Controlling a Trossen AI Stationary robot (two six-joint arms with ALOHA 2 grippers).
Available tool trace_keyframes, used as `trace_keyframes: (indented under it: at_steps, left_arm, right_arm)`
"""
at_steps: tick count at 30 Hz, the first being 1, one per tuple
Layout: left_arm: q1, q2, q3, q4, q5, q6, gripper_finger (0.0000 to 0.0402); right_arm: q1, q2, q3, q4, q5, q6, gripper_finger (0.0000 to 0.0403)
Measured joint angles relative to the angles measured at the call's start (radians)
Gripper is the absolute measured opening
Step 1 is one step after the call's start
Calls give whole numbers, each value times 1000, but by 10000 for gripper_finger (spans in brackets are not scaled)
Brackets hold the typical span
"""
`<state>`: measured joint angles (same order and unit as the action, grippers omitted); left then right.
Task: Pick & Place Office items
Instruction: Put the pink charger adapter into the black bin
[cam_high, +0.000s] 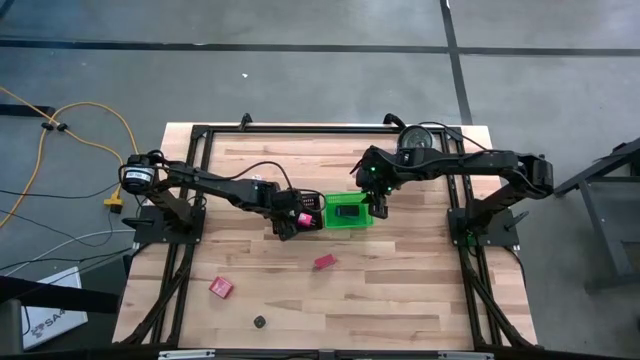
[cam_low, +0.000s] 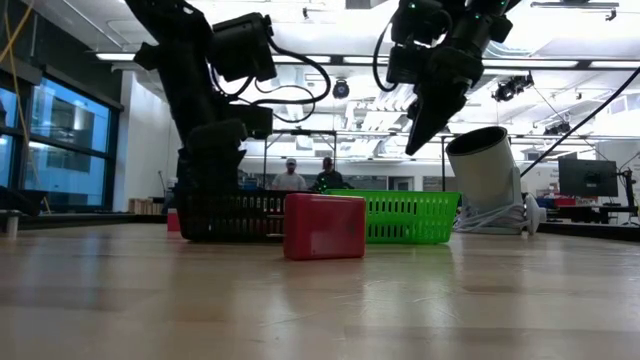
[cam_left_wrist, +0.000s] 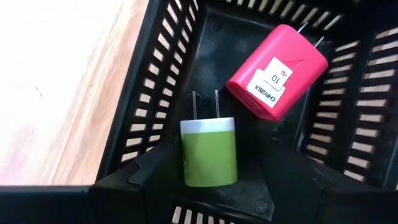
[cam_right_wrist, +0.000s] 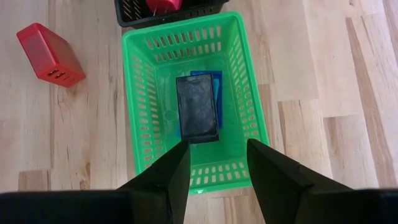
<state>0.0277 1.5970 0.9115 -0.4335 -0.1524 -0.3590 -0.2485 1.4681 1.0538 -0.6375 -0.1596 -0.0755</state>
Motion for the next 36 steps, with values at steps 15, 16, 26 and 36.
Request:
trace_keyframes:
  at_steps: [15,16,26,36]
  left_arm:
    - [0,-125,26,7,1,89,213]
    - [0,-139,26,10,1,105,213]
    - [0,-279,26,2,1,188,213]
    - [0,-296,26,-10,4,188,213]
  right_arm:
    - [0,0,0,52,1,0,145]
    - [0,0,0,54,1,0,145]
    - [0,0,0,121,1,0,145]
    - [0,0,0,268,0,0,145]
